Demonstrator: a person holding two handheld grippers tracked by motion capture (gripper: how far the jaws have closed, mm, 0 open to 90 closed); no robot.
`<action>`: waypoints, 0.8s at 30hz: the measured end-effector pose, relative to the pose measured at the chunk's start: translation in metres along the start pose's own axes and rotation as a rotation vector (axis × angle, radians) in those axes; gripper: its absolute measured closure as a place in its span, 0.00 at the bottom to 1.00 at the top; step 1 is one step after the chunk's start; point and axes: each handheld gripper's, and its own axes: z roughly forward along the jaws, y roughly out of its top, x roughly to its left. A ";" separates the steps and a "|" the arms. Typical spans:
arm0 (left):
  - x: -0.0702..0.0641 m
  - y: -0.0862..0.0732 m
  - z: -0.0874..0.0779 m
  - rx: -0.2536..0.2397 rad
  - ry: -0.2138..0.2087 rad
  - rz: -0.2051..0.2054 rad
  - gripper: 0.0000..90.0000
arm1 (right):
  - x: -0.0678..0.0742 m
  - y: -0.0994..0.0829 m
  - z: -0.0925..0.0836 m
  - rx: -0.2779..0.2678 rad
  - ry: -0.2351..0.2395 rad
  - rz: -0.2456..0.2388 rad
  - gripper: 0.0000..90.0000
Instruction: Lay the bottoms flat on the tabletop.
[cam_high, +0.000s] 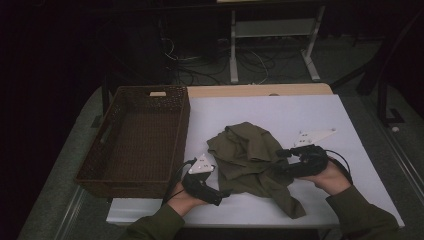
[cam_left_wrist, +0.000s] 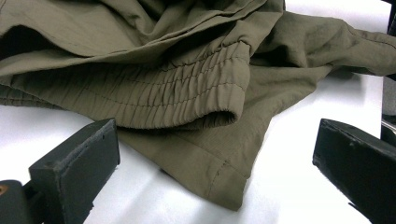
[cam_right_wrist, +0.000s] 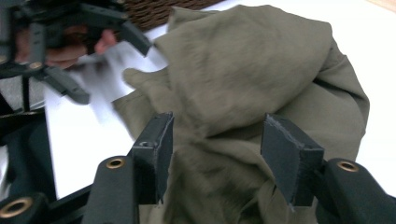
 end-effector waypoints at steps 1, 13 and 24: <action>0.000 0.000 0.000 0.000 0.001 0.001 0.00 | -0.001 0.001 0.003 0.001 0.002 0.005 0.45; 0.000 0.000 0.000 -0.002 0.001 0.001 0.00 | -0.014 0.009 0.036 0.069 -0.020 0.023 0.85; -0.001 0.000 0.000 -0.004 0.000 0.000 0.00 | -0.031 0.024 0.035 -0.007 -0.055 0.024 0.96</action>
